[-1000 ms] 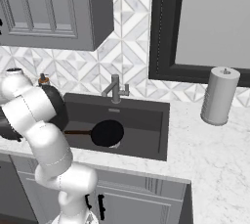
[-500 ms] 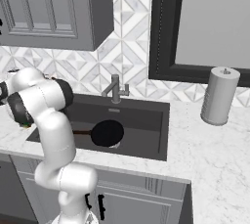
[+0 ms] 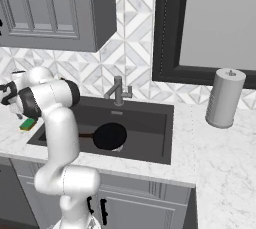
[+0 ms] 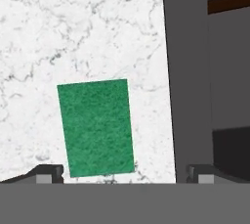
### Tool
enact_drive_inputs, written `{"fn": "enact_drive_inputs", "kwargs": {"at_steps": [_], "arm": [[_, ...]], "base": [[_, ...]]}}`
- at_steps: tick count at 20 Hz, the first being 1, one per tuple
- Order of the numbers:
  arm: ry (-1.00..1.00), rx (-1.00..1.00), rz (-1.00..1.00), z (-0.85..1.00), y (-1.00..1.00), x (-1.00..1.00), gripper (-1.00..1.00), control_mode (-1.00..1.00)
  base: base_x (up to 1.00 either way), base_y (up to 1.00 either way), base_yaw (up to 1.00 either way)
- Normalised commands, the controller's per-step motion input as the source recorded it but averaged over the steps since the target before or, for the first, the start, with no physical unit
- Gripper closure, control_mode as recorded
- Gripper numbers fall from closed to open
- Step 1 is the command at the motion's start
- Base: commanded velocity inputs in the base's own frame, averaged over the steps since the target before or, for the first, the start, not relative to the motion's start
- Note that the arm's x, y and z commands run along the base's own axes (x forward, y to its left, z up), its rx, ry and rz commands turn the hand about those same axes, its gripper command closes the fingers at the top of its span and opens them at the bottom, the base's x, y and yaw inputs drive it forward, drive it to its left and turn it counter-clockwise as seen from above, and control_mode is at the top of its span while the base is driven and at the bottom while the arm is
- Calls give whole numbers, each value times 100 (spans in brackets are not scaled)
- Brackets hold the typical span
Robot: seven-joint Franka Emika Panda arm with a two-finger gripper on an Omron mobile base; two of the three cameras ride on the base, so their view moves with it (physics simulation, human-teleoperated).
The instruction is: Pick the pan and sponge and place them into the sink. Then turn on the water.
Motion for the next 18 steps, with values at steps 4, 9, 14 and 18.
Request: {"fn": "enact_drive_inputs", "kwargs": {"at_steps": [4,9,14,18], "arm": [[1,0,1,-43,17,17,-100,-100],[1,0,1,-26,18,10,-100,-100],[0,0,0,-14,0,0,-100,-100],[0,0,1,-16,0,0,-100,-100]], "base": [[0,0,0],[0,0,0],[0,0,0],[0,0,0]]}}
